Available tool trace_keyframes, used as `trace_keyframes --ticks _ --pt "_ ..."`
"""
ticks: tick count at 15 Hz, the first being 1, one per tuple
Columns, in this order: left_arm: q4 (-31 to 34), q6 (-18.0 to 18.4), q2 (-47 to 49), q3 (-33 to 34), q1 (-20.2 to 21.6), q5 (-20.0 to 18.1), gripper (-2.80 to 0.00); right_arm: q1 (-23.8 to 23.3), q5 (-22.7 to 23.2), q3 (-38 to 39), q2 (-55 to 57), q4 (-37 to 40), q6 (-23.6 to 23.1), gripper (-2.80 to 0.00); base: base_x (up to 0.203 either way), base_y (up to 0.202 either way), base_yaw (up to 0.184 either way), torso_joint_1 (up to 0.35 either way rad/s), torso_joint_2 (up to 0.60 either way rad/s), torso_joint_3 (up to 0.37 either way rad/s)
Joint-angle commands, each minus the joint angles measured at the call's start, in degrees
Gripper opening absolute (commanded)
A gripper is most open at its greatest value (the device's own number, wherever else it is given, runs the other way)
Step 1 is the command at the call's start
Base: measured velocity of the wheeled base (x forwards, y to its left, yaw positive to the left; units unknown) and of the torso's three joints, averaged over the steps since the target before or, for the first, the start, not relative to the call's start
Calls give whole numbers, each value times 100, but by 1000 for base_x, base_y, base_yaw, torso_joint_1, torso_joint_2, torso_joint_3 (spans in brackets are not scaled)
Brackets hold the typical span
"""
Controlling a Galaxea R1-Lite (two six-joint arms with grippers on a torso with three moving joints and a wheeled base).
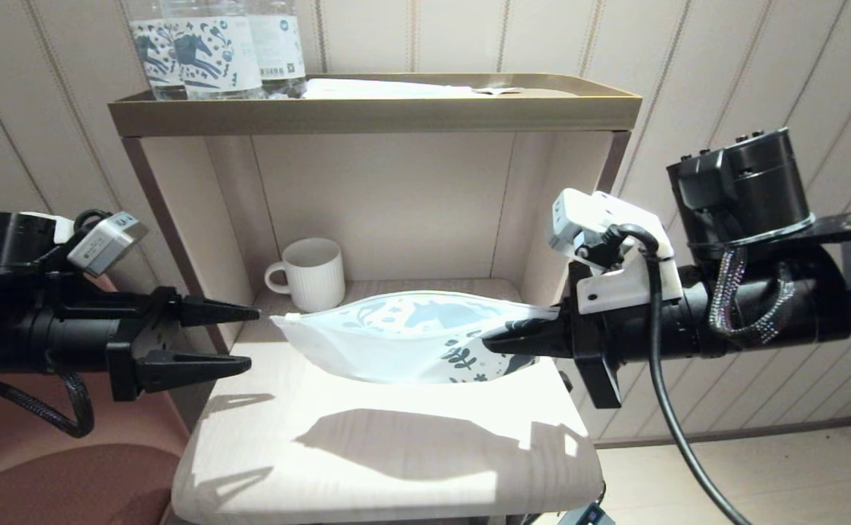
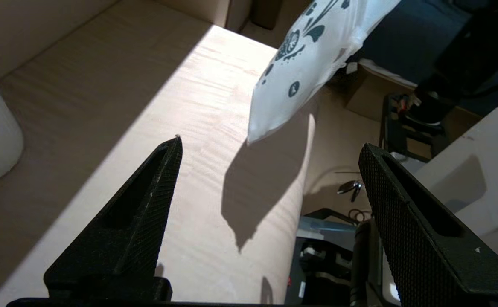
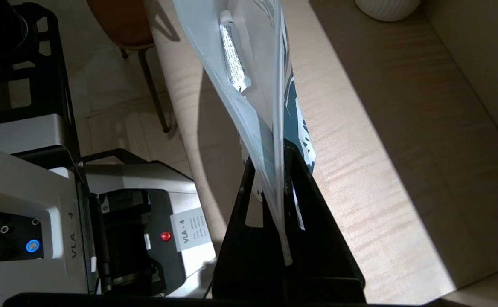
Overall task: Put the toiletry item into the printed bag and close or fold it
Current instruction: Hand it to the other hand
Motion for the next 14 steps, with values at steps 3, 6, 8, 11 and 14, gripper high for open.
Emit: trace_keyframes --ticks 3,6,8,11,14 --pt "9 21 190 -135 -194 -49 0 51 26 -44 8 6 -4 -280 0 0 0 0 0 0" --pt "7 21 224 -224 -548 -33 0 192 26 -152 46 11 35 -280 0 0 0 0 0 0" --pt "0 21 223 -273 -735 -23 0 260 26 -250 69 15 76 -280 0 0 0 0 0 0" --pt "-9 21 214 -307 -815 -84 0 344 26 -367 203 24 136 -280 0 0 0 0 0 0" --pt "-1 21 199 -289 -980 -88 0 350 26 -655 429 24 338 -280 0 0 0 0 0 0"
